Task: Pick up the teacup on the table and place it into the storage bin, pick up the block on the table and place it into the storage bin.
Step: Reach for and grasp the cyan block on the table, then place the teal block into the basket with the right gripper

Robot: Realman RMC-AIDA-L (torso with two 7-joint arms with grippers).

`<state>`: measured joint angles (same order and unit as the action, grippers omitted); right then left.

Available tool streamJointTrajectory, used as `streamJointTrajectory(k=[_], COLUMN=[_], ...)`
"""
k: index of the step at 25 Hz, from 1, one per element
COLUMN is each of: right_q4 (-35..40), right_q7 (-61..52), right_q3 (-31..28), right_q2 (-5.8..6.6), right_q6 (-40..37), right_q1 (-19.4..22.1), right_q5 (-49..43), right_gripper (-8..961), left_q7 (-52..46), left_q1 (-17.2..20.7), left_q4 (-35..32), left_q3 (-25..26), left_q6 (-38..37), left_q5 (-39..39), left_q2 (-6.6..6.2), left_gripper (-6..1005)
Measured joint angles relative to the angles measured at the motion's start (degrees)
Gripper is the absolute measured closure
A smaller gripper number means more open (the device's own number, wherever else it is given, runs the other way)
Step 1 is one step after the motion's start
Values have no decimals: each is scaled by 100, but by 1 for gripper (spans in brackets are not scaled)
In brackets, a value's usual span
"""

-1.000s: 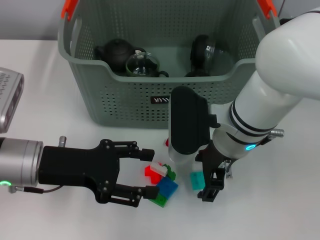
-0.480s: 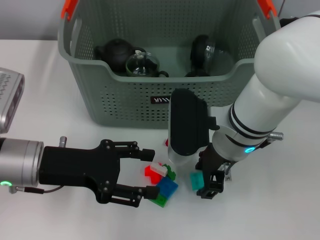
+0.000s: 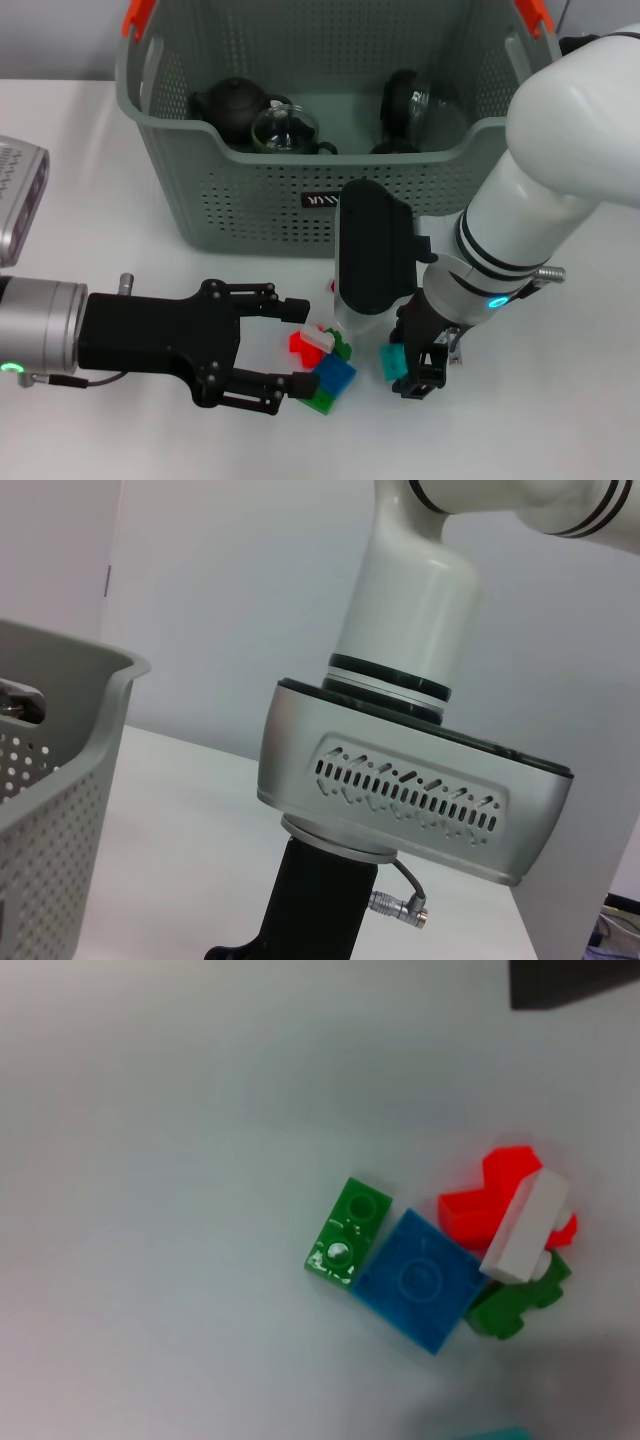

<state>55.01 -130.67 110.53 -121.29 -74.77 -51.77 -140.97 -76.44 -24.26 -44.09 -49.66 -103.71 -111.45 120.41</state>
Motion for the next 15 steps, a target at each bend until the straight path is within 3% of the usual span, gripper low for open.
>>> streamJointTrajectory(k=[9, 15], right_q4=[0, 19], right_q7=[-67, -195], right_q3=[4, 1], right_q2=[1, 22], right_q6=[-20, -70], right_q1=[-4, -38], right_q5=[-14, -26], right_gripper=[358, 524], left_q7=[5, 7], left_q1=[0, 0], left_q4=[41, 41], left_q3=[0, 0], left_q6=[0, 0], left_q5=[0, 0], left_q2=[0, 0], left_gripper=[185, 185])
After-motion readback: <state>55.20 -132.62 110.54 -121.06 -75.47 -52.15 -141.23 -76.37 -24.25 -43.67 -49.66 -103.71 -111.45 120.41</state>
